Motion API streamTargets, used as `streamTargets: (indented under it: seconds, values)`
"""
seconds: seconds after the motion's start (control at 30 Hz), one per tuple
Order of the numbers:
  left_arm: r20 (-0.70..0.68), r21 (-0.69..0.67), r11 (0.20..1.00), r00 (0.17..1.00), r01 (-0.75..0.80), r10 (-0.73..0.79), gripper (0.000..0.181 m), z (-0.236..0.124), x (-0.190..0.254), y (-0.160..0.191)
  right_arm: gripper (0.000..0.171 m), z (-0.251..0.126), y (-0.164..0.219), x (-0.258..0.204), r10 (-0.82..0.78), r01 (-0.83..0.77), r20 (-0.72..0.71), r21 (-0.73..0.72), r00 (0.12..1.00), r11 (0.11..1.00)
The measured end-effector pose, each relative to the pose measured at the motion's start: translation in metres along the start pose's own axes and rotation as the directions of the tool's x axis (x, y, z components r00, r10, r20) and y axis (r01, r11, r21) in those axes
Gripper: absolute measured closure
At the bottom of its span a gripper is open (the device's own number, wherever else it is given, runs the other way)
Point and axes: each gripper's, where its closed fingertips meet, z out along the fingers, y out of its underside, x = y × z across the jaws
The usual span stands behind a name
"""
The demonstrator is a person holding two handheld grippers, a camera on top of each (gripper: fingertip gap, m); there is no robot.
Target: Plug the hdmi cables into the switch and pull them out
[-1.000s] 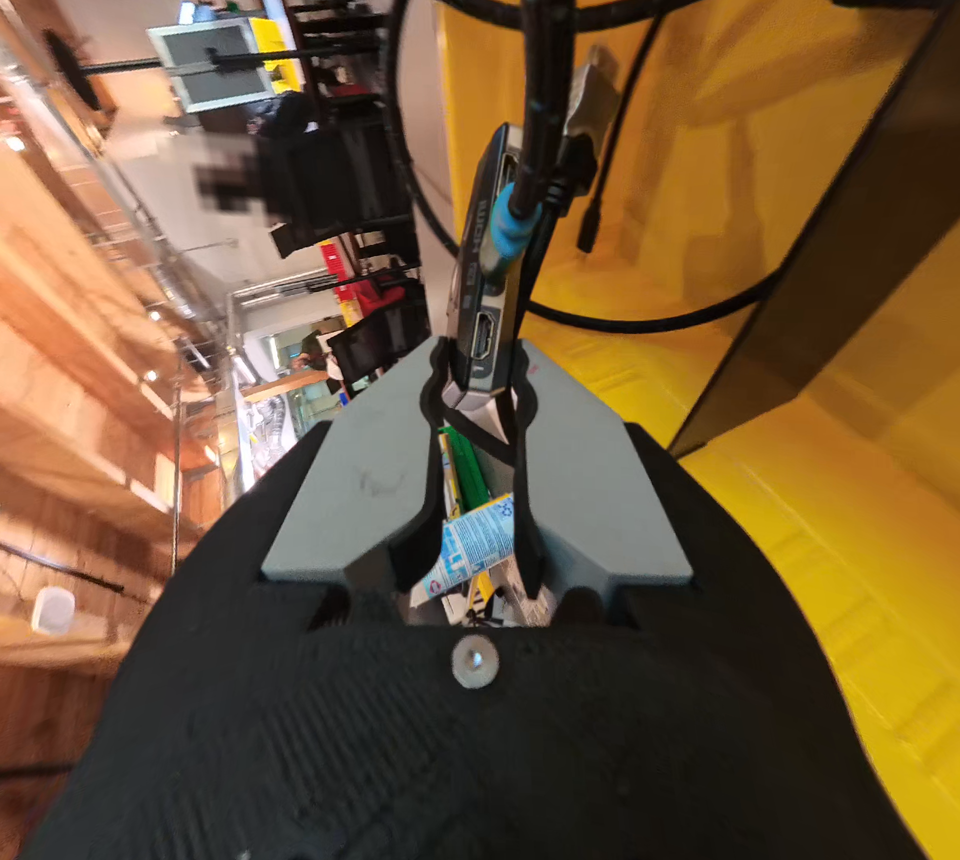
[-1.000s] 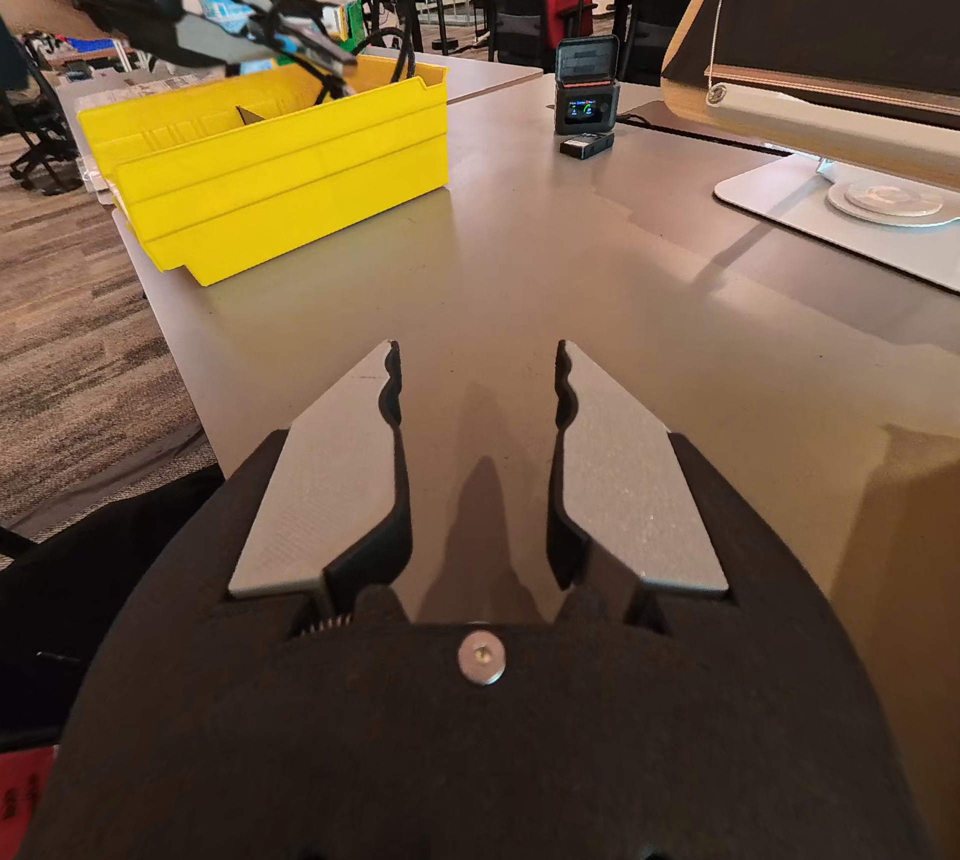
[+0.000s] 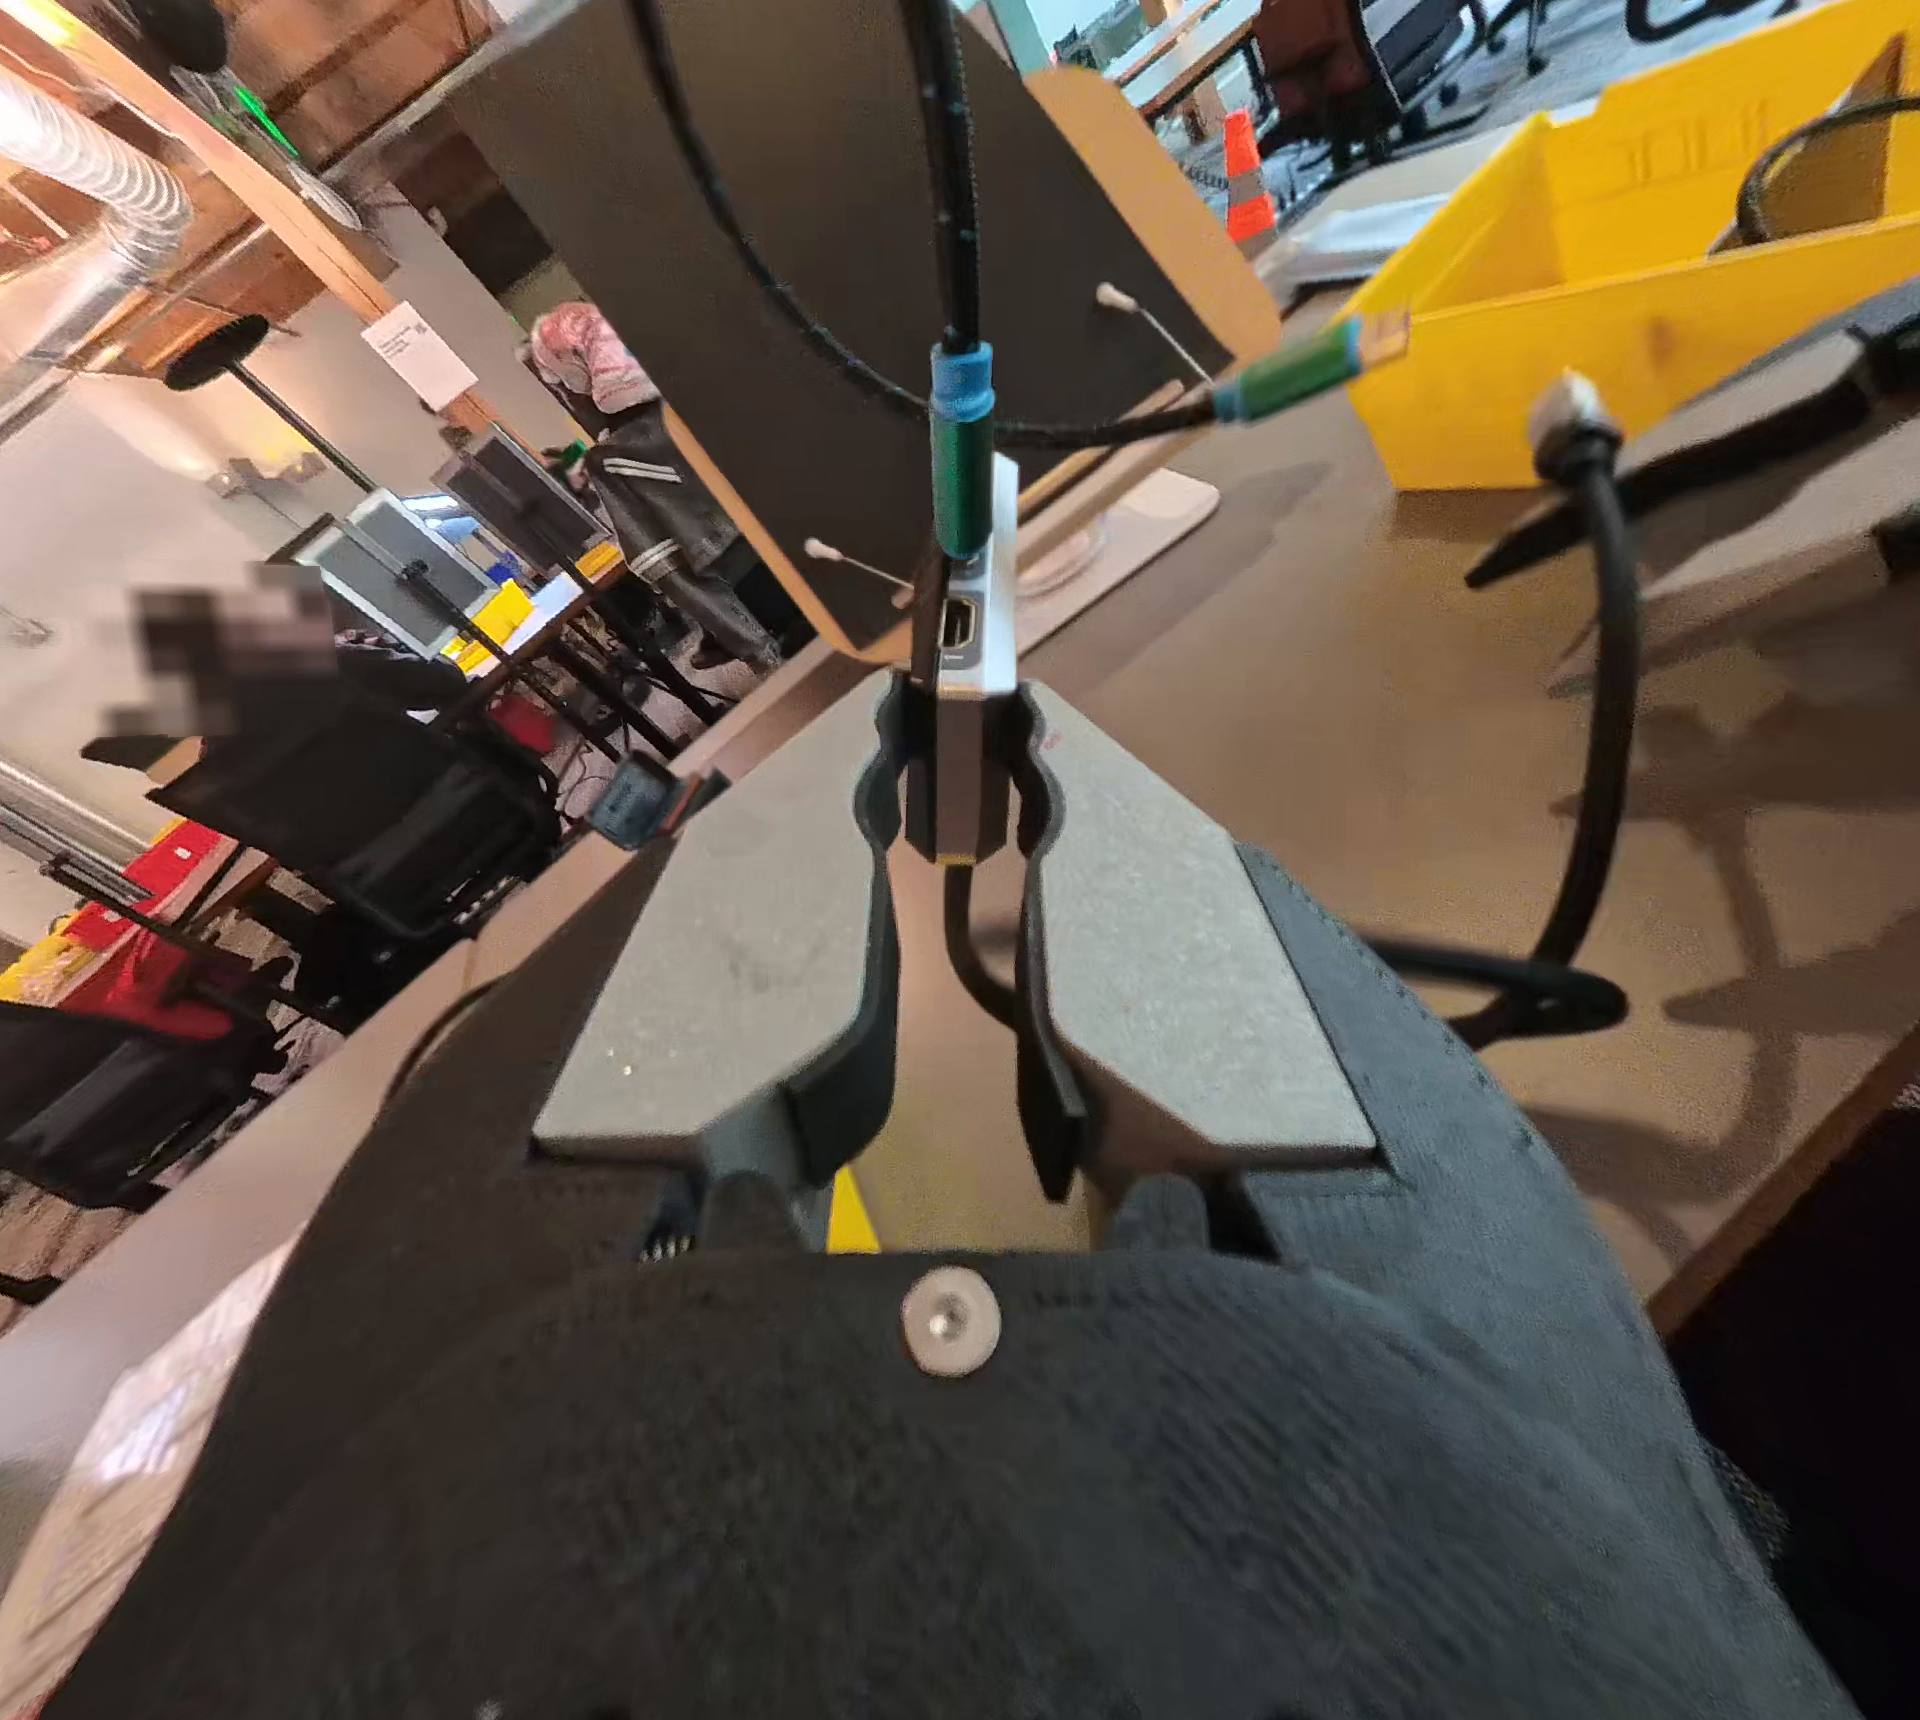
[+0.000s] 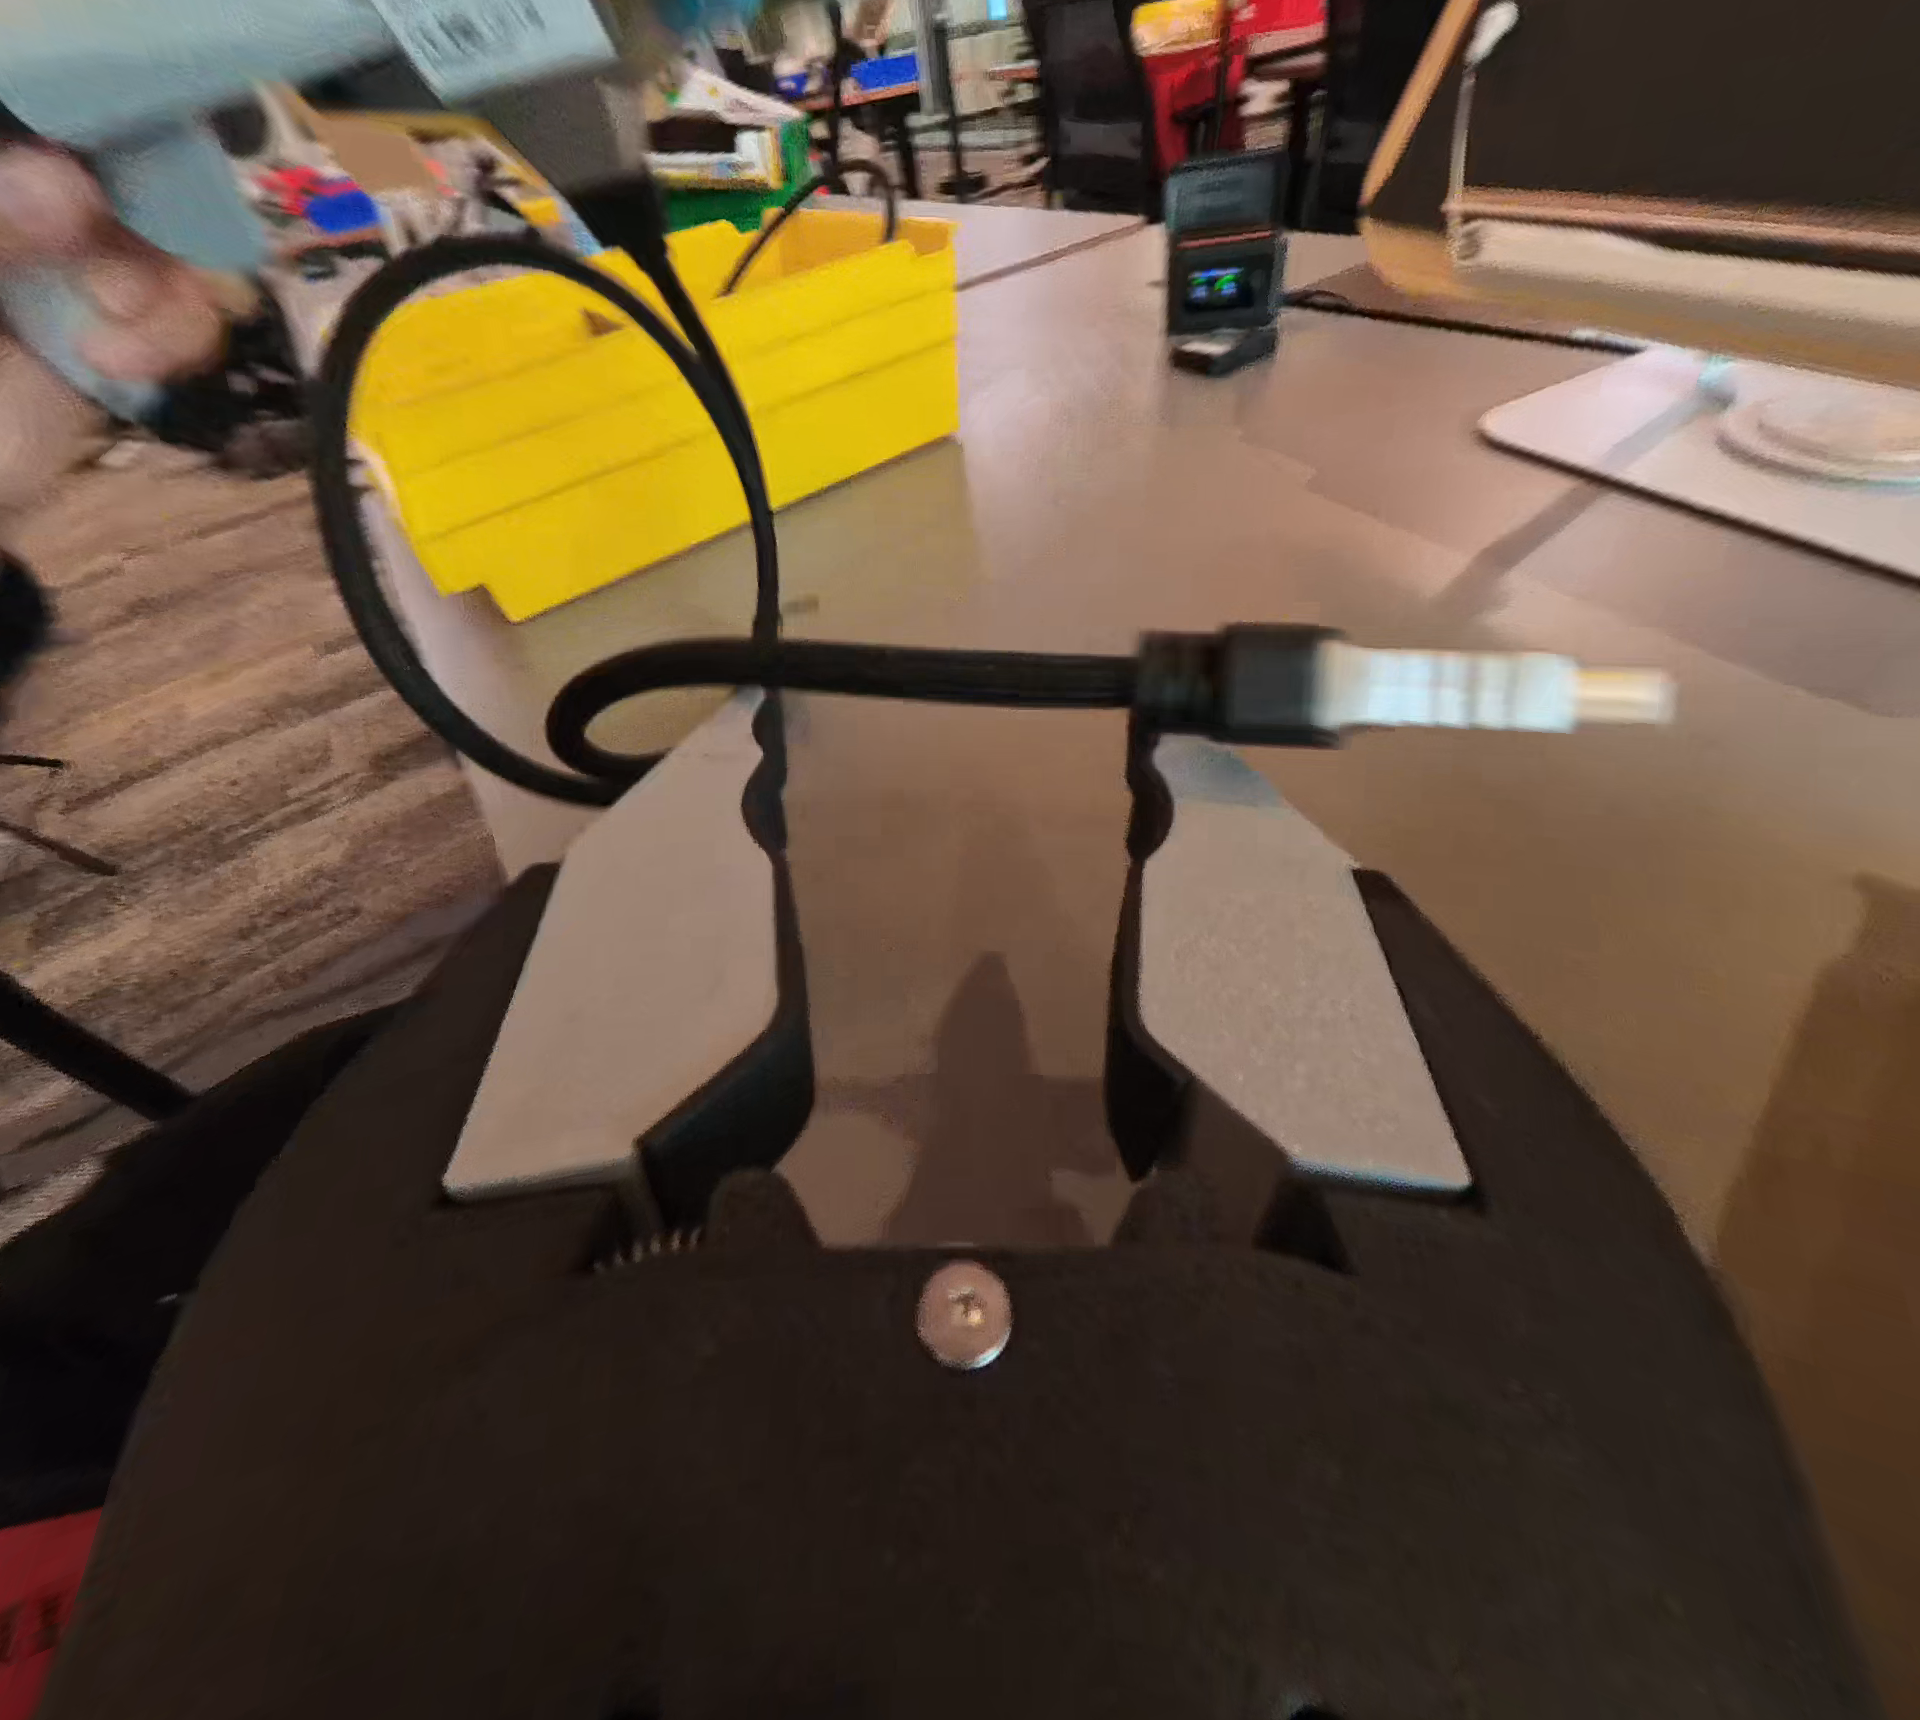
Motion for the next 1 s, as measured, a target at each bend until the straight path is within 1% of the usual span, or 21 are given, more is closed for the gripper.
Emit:
streamTargets:
  seconds: [0.1,0.17,0.23,0.3,0.37,0.43,0.53,0.63,0.7,0.77,0.83,0.87,0.93,1.0]
  values:
    - [0.001,0.021,1.0,1.0,0.023,-0.023,0.165,0.003,0.019,0.013,0.109,-0.004,-0.004,0.001,0.076,-0.078,0.061,0.032,0.995,0.996]
    - [0.004,0.054,0.997,0.999,0.051,-0.052,0.165,0.005,0.023,0.018,0.108,-0.006,-0.007,0.005,0.124,-0.128,0.076,0.048,0.989,0.991]
    - [-0.023,0.089,0.993,0.997,0.071,-0.069,0.165,0.007,0.03,0.024,0.104,-0.008,-0.01,0.007,0.146,-0.152,0.088,0.076,0.985,0.985]
    - [-0.027,0.062,0.996,0.998,0.06,-0.059,0.165,0.012,0.035,0.037,0.103,-0.014,-0.017,0.001,0.098,-0.112,0.11,0.13,0.989,0.985]
    - [-0.052,0.078,0.994,0.996,0.072,-0.068,0.165,0.014,0.039,0.042,0.103,-0.018,-0.022,-0.004,0.025,-0.041,0.089,0.174,0.996,0.984]
    - [-0.072,0.094,0.993,0.995,0.076,-0.07,0.165,0.015,0.041,0.043,0.107,-0.018,-0.02,-0.009,-0.053,0.04,0.073,0.166,0.996,0.985]
    - [-0.131,0.098,0.993,0.99,0.062,-0.048,0.164,0.014,0.046,0.04,0.116,-0.016,-0.019,-0.013,-0.178,0.173,0.032,0.115,0.984,0.978]
    - [-0.154,0.086,0.996,0.988,0.034,-0.02,0.165,0.014,0.049,0.041,0.122,-0.026,-0.042,-0.025,-0.235,0.229,0.023,0.154,0.972,0.961]
    - [-0.13,0.077,0.997,0.991,0.03,-0.02,0.165,0.015,0.048,0.042,0.124,-0.038,-0.067,-0.038,-0.204,0.187,0.059,0.216,0.977,0.958]
    - [-0.1,0.068,0.997,0.995,0.024,-0.017,0.165,0.017,0.05,0.042,0.123,-0.042,-0.082,-0.051,-0.135,0.107,0.11,0.232,0.985,0.967]
    - [-0.078,0.061,0.998,0.997,-0.009,0.013,0.166,0.019,0.057,0.041,0.122,-0.032,-0.084,-0.063,-0.082,0.052,0.149,0.19,0.985,0.98]
    - [-0.075,0.057,0.998,0.996,-0.036,0.04,0.166,0.021,0.063,0.04,0.121,-0.025,-0.082,-0.068,-0.076,0.05,0.151,0.167,0.986,0.985]
    - [-0.07,0.048,0.996,0.994,-0.076,0.079,0.166,0.024,0.073,0.038,0.121,-0.008,-0.08,-0.067,-0.084,0.068,0.102,0.151,0.991,0.986]
    - [-0.074,0.047,0.996,0.994,-0.082,0.085,0.166,0.026,0.082,0.035,0.124,0.006,-0.083,-0.063,-0.061,0.049,0.069,0.174,0.996,0.984]
